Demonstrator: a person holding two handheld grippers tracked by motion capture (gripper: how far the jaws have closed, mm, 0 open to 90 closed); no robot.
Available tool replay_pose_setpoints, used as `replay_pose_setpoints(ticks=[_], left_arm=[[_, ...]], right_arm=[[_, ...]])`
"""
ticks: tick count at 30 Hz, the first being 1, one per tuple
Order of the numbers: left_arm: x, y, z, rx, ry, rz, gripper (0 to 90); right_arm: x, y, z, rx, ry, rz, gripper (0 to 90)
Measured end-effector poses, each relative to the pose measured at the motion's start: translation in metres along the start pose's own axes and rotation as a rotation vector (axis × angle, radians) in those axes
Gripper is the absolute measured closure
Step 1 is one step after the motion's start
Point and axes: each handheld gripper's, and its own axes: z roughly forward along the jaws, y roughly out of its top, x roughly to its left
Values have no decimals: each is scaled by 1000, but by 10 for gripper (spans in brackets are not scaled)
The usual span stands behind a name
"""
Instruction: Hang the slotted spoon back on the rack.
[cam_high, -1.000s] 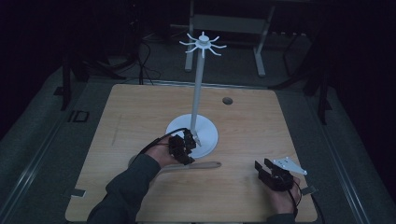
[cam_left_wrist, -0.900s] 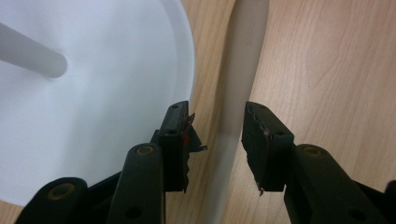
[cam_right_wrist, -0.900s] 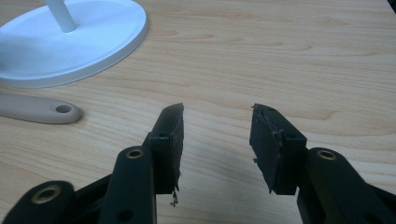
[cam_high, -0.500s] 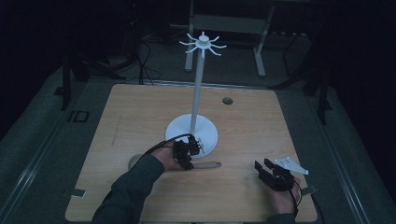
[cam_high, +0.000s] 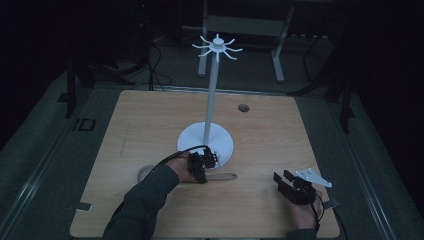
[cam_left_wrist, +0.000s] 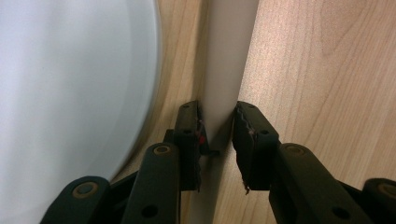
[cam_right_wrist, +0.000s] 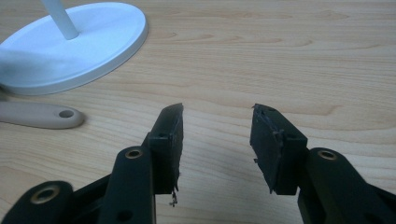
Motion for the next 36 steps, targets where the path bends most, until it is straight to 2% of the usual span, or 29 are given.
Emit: replay_pose_setpoints(ticks=[10,13,18,19,20,25,27,28,29,31,32,34,36], left_arm=[[0,3,2,8,1,-1,705],[-1,4,2,16,1,13,726],[-2,4,2,10,13,18,735],[-2,4,1,8,31,16,736],[-2,4,-1,5,30,12,737],[-1,1,-12,-38,45,-17,739],[-2,-2,-23,-81,72,-36,740],[-2,-2,-23,-81,72,-36,740],[-3,-5,-31,-111,95,-46,740],[-4,-6,-35,-124,108,-47,741],[-6,-9,-43,-154,136,-52,742],[-8,-11,-47,-172,147,-66,742],[-10,-14,-58,-232,179,-89,742]], right_arm=[[0,0,0,-1,-3,1,538],[1,0,0,1,0,-2,537],[0,0,0,-1,-2,2,537],[0,0,0,-1,-2,3,537],[-1,0,0,0,-3,4,537],[-1,-1,0,0,-3,4,536],[0,-1,0,1,-4,3,535],[0,-1,0,1,-4,3,535],[0,-1,1,2,-3,1,534],[0,-1,1,2,-3,1,535],[0,-1,1,2,-3,2,534],[0,-1,1,2,-4,2,534],[0,-2,1,6,-4,4,534]])
